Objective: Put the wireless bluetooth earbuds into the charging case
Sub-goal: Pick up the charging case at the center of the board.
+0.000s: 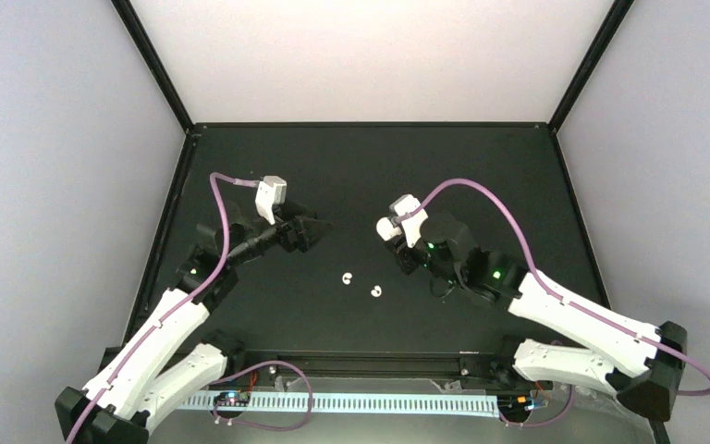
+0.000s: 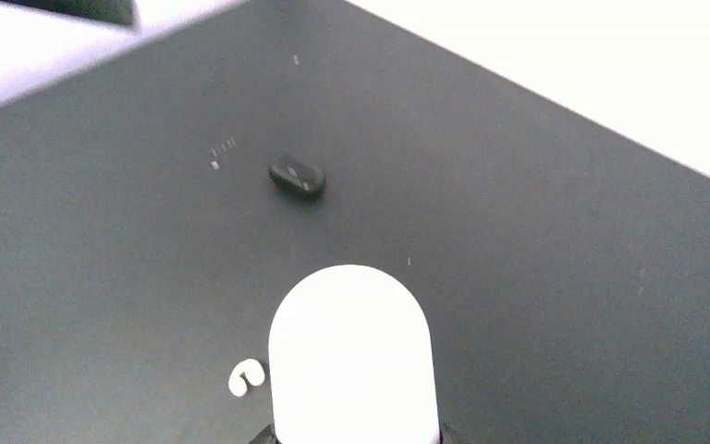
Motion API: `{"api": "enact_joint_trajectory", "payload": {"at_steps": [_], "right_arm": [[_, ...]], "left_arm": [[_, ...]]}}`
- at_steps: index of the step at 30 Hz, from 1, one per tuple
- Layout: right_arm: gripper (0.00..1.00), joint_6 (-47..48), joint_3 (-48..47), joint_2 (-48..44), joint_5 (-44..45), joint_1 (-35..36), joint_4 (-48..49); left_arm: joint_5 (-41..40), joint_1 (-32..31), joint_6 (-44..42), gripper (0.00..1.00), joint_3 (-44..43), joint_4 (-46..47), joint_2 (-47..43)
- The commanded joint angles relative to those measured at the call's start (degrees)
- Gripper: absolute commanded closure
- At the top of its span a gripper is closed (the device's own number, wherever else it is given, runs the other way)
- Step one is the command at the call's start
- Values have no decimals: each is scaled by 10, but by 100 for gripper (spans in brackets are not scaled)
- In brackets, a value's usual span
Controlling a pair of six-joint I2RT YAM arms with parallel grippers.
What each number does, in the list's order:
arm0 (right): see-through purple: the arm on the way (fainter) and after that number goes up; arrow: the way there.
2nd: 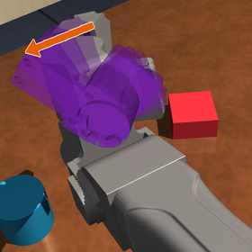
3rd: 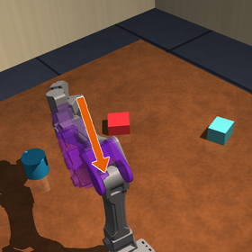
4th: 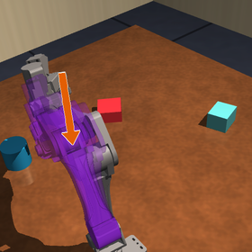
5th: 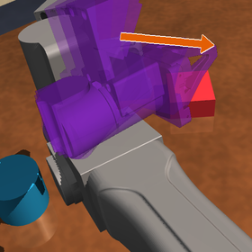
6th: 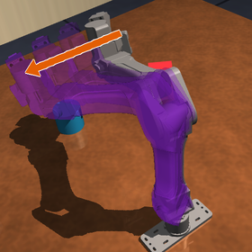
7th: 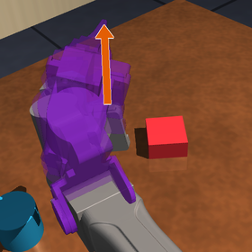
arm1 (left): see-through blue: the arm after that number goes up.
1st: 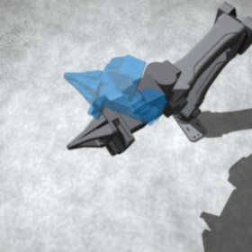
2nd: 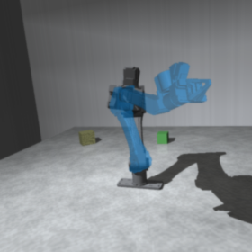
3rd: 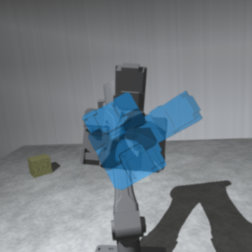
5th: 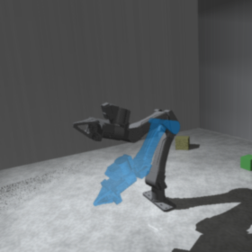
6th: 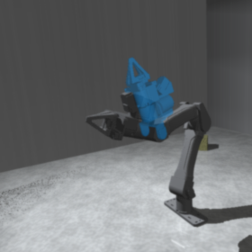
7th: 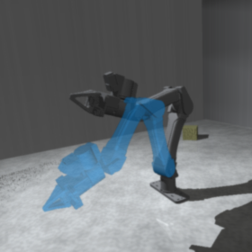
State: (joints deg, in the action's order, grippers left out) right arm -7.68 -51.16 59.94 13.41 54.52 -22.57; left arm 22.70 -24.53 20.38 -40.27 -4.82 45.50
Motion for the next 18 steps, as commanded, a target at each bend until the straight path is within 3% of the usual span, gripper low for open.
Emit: {"api": "enact_joint_trajectory", "payload": {"at_steps": [1,8,18], "right_arm": [[68,109,-32,-48,64,51,-16],[68,227,-19,-81,159,118,23],[68,347,-10,-49,275,194,90]], "left_arm": [[83,-20,16,1,-8,50,-24],[170,-37,69,1,-8,83,-5],[132,-98,81,4,-47,75,46]]}}
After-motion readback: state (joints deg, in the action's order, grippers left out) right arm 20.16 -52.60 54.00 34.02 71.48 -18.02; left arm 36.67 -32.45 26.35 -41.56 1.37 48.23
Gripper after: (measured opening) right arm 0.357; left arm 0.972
